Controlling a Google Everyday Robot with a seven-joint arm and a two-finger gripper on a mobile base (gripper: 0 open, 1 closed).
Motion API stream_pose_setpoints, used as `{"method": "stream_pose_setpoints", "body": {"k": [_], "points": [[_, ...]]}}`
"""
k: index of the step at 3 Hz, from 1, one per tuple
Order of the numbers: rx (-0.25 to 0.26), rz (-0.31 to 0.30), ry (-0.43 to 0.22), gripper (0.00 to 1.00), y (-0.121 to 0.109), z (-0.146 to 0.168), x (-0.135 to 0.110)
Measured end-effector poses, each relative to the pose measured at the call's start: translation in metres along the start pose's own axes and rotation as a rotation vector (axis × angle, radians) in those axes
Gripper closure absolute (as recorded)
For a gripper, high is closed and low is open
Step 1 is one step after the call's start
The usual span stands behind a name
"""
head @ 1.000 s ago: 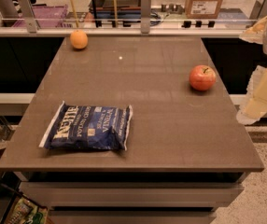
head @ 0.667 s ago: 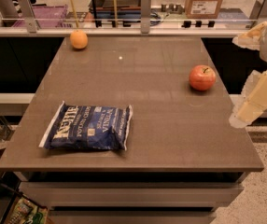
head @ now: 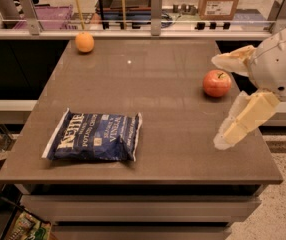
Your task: Move blue chip bag near orange
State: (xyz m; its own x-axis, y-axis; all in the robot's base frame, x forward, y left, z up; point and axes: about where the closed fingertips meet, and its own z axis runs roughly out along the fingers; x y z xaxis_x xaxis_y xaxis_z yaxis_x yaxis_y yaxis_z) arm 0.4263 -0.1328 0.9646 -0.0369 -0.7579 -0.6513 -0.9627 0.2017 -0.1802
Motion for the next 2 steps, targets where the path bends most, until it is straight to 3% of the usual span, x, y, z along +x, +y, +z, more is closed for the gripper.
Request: {"method": "stream_pose_setpoints", "body": {"k": [1, 2], "points": [[-0.054, 0.017, -0.154, 0.00, 0.014, 0.028, -0.017], [-0.053, 0.049, -0.239, 0.00, 0.023, 0.049, -0.026]]}}
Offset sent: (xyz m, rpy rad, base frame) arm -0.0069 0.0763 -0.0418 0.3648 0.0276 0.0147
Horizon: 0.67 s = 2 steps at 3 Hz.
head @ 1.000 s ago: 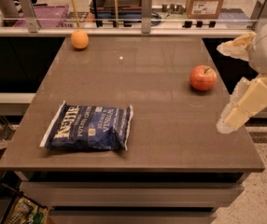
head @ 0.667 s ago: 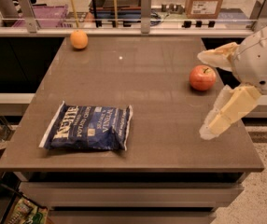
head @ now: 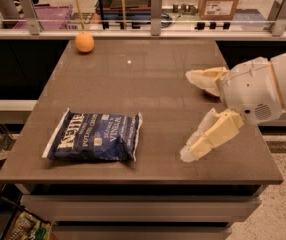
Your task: Move blue chip bag near orange
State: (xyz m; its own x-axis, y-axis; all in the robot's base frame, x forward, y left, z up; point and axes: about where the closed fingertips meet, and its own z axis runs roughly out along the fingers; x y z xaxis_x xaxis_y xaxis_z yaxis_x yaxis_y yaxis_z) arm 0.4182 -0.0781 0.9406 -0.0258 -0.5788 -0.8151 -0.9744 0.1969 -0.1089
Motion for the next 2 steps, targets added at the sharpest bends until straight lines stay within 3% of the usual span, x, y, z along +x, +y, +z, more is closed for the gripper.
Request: {"method": "stream_pose_setpoints", "body": {"k": [1, 2], "points": [[0.046, 0.048, -0.018, 0.00, -0.002, 0.021, 0.002], [0.111, 0.088, 0.050, 0.00, -0.009, 0.041, 0.002]]}}
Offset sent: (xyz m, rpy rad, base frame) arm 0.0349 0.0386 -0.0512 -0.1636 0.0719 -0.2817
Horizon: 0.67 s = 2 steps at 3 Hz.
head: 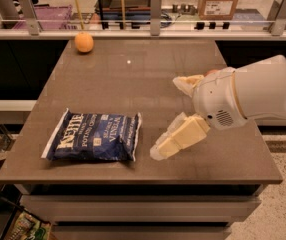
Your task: Move blue chip bag near orange
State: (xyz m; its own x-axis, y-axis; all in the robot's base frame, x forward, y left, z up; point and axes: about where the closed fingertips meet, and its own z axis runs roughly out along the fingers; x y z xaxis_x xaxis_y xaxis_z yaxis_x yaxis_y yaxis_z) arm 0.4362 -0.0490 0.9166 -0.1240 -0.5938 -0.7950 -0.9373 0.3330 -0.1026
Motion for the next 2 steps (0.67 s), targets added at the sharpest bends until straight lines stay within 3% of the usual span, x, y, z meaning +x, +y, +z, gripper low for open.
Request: {"method": "stream_pose_setpoints", "body": {"k": [1, 2], "points": [[0.035, 0.033, 0.103, 0.00, -0.0043, 0.0228, 0.0043], [0.035, 0.032, 0.102, 0.00, -0.0040, 0.0227, 0.0039]]}}
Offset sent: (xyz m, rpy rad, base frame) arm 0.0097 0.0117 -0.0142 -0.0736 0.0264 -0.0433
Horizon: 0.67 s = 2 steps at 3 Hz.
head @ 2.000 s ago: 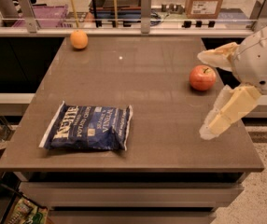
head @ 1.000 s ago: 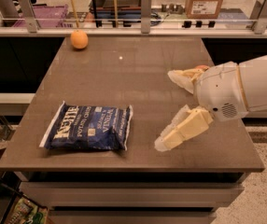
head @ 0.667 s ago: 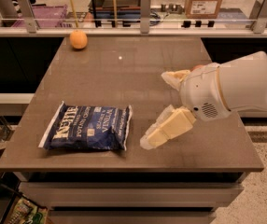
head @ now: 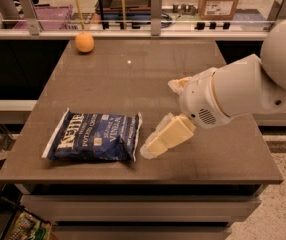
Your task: Move blue chip bag near orange
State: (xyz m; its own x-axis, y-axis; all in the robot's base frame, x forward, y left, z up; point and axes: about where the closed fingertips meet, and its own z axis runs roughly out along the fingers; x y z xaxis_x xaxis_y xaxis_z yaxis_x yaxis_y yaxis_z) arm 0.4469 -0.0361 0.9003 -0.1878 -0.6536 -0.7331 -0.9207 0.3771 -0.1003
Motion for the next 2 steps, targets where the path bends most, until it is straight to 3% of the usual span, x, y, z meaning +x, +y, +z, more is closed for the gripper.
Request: {"method": "stream_pose_setpoints", "body": {"k": [1, 2], "points": [[-0.028, 0.001, -0.025, 0.00, 0.001, 0.009, 0.000], [-0.096, 0.013, -0.062, 0.00, 0.011, 0.033, 0.002]]}}
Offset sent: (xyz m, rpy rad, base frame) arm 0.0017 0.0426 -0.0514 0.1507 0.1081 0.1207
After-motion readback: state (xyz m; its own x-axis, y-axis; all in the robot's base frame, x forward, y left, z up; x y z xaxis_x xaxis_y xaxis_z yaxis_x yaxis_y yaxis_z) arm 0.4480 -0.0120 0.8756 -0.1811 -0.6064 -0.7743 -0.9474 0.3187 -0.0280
